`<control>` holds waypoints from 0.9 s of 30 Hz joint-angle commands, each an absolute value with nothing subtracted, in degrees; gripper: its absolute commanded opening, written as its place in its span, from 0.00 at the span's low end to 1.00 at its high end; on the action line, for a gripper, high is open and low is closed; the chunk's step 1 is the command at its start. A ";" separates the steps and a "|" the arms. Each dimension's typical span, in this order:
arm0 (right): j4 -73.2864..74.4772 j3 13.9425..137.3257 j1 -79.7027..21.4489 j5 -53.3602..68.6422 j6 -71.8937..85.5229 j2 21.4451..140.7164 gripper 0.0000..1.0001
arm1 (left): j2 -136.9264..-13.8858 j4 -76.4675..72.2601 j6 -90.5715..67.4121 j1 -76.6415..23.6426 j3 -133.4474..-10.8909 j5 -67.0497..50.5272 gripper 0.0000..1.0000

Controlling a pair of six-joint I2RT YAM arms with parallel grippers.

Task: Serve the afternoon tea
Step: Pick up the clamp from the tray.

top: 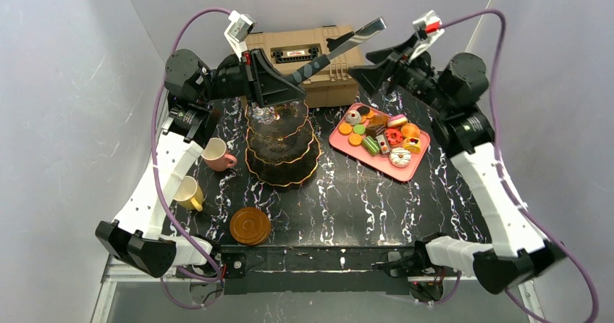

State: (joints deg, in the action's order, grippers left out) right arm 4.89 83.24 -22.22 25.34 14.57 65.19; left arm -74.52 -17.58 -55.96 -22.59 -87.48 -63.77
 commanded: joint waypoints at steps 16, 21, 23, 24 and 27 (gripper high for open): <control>-27.79 82.98 -23.04 24.75 22.25 76.23 0.66 | -71.76 -18.53 -59.98 -22.55 -84.46 -61.37 0.00; -27.50 81.48 -24.13 24.87 22.83 76.96 0.43 | -71.88 -19.99 -60.79 -22.56 -84.20 -61.36 0.00; -27.44 80.78 -24.54 24.63 23.67 77.16 0.35 | -71.87 -20.43 -60.57 -22.57 -84.09 -61.73 0.00; -27.36 80.55 -24.60 24.55 24.06 77.22 0.31 | -71.75 -20.44 -60.11 -22.64 -83.85 -62.15 0.00; -25.77 80.86 -24.61 24.63 24.16 77.05 0.20 | -71.31 -20.56 -57.75 -22.69 -82.53 -64.48 0.51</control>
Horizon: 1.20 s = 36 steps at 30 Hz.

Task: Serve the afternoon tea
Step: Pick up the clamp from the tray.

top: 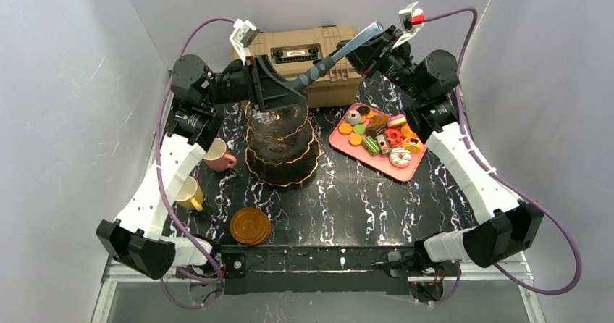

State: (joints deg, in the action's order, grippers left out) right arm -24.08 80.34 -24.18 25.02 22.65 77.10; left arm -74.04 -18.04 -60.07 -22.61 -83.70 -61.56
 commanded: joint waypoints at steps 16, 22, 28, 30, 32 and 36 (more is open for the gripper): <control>-10.00 85.10 -24.68 25.91 10.85 73.57 0.15 | -75.27 -19.79 -51.02 -22.44 -87.99 -69.04 0.72; -9.09 85.76 -24.78 26.00 10.66 73.94 0.15 | -76.66 -6.36 -40.20 -22.79 -90.92 -67.82 0.55; -9.08 86.15 -25.22 26.25 11.29 75.32 0.15 | -78.28 8.10 -31.04 -25.14 -95.25 -66.18 0.42; -8.97 86.03 -25.30 26.19 11.04 75.16 0.15 | -78.19 8.99 -29.61 -25.14 -95.93 -65.63 0.30; -8.77 86.06 -25.31 26.04 10.92 74.90 0.15 | -78.69 12.37 -26.83 -25.25 -97.31 -65.54 0.17; -7.89 86.68 -25.31 25.75 10.77 75.04 0.15 | -78.66 14.22 -25.76 -25.30 -96.49 -66.12 0.13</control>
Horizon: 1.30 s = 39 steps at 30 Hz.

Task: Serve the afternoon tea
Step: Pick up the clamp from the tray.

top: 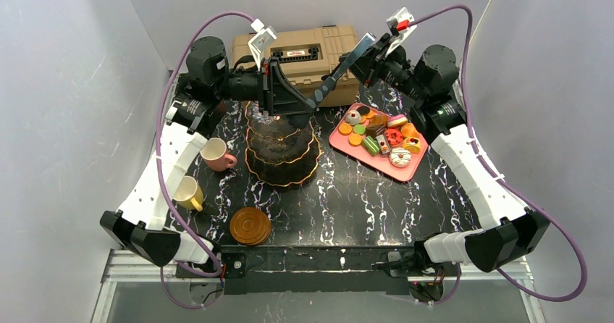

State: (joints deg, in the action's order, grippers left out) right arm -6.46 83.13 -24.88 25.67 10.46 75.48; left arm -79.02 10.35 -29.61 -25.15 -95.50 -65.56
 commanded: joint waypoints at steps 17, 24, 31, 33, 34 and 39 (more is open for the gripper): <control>-14.83 83.25 -25.57 29.47 22.82 74.80 0.15 | -75.33 10.54 -17.73 -26.24 -92.72 -66.44 0.00; -28.12 76.53 -25.97 32.65 40.39 72.41 0.17 | -75.49 6.86 -18.02 -26.17 -92.50 -66.85 0.00; -30.73 75.29 -26.39 36.21 52.36 71.38 0.19 | -75.01 9.06 -14.86 -26.19 -91.84 -66.46 0.00; -30.87 75.36 -26.54 36.36 53.70 70.82 0.25 | -74.88 8.80 -14.88 -26.20 -91.42 -66.28 0.00; -30.58 75.47 -26.54 36.34 53.89 70.53 0.31 | -74.85 8.73 -14.97 -26.19 -91.41 -66.27 0.00; -17.66 77.06 -26.48 34.93 45.26 68.95 0.80 | -73.89 5.56 -18.83 -26.16 -92.16 -67.31 0.00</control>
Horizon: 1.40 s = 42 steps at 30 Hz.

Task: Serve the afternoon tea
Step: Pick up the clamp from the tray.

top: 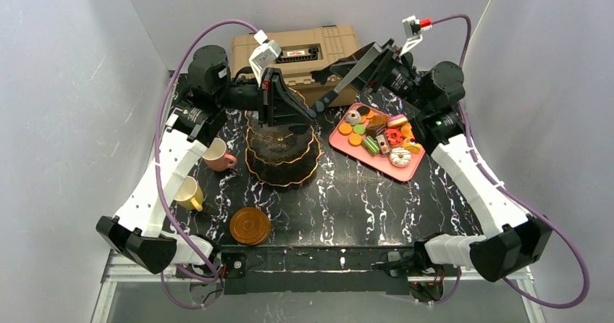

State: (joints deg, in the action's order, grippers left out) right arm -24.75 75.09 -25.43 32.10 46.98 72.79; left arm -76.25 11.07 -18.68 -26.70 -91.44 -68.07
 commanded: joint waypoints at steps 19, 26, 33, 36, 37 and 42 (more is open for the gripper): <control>11.52 93.86 -22.76 40.54 3.78 63.44 0.98 | -70.29 -3.40 -31.14 -25.07 -89.82 -70.05 0.00; -7.44 88.36 -22.76 38.08 17.10 62.34 0.98 | -70.26 -3.34 -29.92 -24.88 -88.67 -69.78 0.00; -12.05 89.22 -22.72 41.00 18.78 65.50 0.99 | -70.45 -3.55 -31.36 -24.85 -89.24 -71.20 0.00; -14.99 89.50 -22.19 43.30 19.11 67.31 0.99 | -70.27 -3.74 -32.48 -24.82 -89.39 -71.76 0.00; -16.91 89.37 -21.94 45.00 19.83 68.08 0.98 | -70.23 -3.77 -32.71 -24.82 -89.44 -71.99 0.00; -34.56 84.89 -19.56 51.96 29.01 69.36 0.98 | -69.92 -3.86 -33.99 -24.80 -90.09 -72.67 0.00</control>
State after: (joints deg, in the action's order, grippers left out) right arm -16.53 87.59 -21.30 45.30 21.10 69.28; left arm -71.64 -1.72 -32.40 -25.19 -88.49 -70.67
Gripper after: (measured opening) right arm 0.984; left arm 0.053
